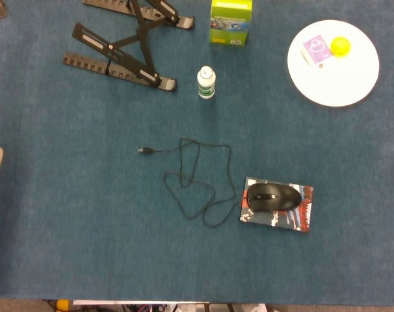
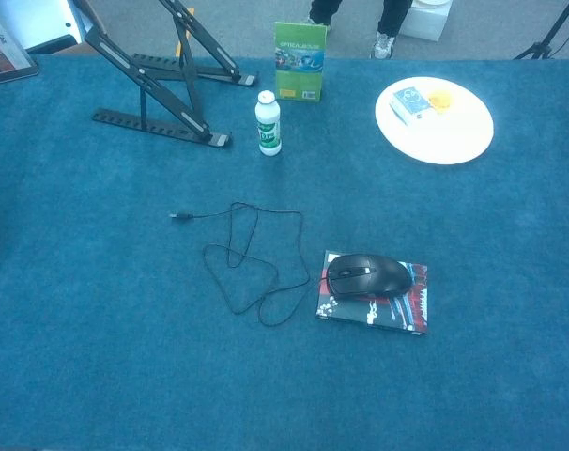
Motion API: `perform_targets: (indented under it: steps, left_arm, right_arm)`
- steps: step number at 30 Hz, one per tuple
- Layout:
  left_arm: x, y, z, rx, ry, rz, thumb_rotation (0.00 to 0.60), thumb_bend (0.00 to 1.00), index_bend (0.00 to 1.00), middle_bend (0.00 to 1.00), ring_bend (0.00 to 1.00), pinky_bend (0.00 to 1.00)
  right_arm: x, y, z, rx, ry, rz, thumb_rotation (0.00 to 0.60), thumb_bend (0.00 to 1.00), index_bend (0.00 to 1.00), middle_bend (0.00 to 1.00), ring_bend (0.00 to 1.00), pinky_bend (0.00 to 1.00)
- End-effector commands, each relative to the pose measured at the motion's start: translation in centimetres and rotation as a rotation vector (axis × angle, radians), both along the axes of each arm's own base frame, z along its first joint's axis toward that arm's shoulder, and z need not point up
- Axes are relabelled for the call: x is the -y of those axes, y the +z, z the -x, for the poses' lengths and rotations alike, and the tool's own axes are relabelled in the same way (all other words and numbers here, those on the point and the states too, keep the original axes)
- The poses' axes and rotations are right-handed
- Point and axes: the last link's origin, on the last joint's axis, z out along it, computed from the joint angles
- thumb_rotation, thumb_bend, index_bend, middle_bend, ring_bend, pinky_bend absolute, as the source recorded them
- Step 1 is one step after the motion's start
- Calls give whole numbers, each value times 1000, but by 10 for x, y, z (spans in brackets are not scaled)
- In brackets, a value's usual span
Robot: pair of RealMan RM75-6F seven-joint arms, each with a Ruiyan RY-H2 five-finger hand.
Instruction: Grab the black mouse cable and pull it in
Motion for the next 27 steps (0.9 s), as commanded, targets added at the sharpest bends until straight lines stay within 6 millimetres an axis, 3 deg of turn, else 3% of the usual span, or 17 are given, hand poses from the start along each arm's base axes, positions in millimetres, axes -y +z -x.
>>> perform_targets:
  steps: [1, 14, 23, 25, 27]
  left_arm:
    - [0, -3, 1, -3, 6, 11, 600, 272, 290, 302, 231, 374]
    - [-4, -10, -2, 5, -6, 37, 600, 272, 290, 302, 231, 375]
    - [-5, -17, -10, 28, -26, 43, 600, 272, 305, 251, 222, 369]
    - [-7, -23, -14, 57, -31, 47, 600, 272, 332, 219, 185, 340]
    - [-7, -34, -15, 94, -18, 78, 600, 272, 360, 133, 65, 229]
  right_arm:
    - [0, -3, 2, 4, -8, -11, 600, 108, 360, 189, 114, 207]
    - [-5, -5, 9, 19, -30, -7, 600, 108, 360, 189, 114, 207]
    - [9, 4, -2, 16, 7, -5, 600, 108, 360, 189, 114, 207]
    - [14, 7, -6, 15, 16, -8, 600, 108, 360, 189, 114, 207]
    - [18, 10, -10, 6, 24, -10, 600, 108, 360, 189, 114, 207]
